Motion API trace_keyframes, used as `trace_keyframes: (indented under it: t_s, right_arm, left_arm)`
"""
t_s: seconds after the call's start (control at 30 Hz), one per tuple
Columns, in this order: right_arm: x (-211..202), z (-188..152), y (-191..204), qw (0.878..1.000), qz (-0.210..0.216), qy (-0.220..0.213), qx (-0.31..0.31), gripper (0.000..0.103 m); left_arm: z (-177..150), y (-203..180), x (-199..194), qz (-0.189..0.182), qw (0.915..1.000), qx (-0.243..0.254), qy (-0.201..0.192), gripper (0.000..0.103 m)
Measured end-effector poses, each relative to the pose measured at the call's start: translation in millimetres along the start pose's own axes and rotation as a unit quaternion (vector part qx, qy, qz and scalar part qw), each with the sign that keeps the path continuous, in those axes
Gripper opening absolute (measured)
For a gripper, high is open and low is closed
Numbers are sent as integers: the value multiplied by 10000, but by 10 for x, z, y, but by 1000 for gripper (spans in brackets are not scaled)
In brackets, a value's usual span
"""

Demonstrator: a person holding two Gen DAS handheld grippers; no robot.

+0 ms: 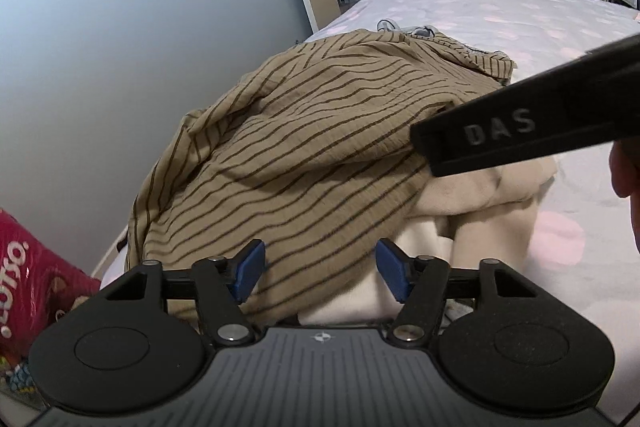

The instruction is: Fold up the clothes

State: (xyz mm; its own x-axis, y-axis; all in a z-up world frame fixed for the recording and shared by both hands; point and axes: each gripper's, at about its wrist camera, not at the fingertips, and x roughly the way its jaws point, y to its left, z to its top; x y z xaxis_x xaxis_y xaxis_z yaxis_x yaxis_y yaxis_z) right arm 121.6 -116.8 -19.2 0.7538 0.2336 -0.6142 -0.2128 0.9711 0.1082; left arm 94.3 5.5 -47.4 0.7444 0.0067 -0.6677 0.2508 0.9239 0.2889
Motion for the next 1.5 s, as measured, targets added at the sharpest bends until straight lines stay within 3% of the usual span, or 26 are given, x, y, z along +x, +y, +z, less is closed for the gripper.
trace_keyframes:
  t_s: [0.07,0.2,0.23,0.3,0.5,0.77,0.9,1.1,1.17,1.23,1.27,1.3,1.5]
  right_arm:
    - [95,21,32,10000,30,35,0,73]
    - [216,81,116,10000,-33,64,-27,45]
    - [214,94,121,10000,-55,70,-17,27]
    - [186,120,128,9999,-86,90,-6,3]
    - [-259,123,185,9974,-534,-419,-227,1]
    - [-1112,90,107,9876,-1167,-1017,-254,0]
    - [-1675,34,-25,9768,-1595,-1405,-255,0]
    - [-2512,-147,-333,9607,-2139,-1766,-63,0]
    - [-2756,-245,-424,9503,-2488,-1872,7,0]
    - [-2993,-349,-495,9322,-2954,-2090,-83,0]
    - [-3130,-400,-563,9271,-3055,-2170,-98,0]
    - [-3265,-443,-651,9267,-3078,-2158,-29,0]
    - [-3647,-890,-1014,9576,-2471,-1475,156,4]
  left_arm:
    - [16,-9,42,53,10000,41,-56,44]
    - [49,31,16,-97,9998,-113,-162,18]
    - [54,34,-5,-93,9997,-115,-195,11]
    - [73,15,-84,-90,9994,-79,-314,1]
    - [163,-72,-431,-219,9970,-2,-744,0]
    - [272,-281,-1210,-892,9867,82,-1359,0]
    - [328,-496,-1653,-1448,9751,225,-1662,0]
    - [385,-883,-2231,-2345,9501,522,-1988,0]
    - [409,-1042,-2347,-2544,9430,650,-2045,0]
    - [412,-1205,-2422,-2741,9354,814,-2080,0]
    - [403,-1273,-2444,-3048,9245,881,-2112,0]
    - [401,-1357,-2460,-3284,9161,963,-2087,0]
    - [415,-1830,-2482,-3445,9009,1577,-2117,0]
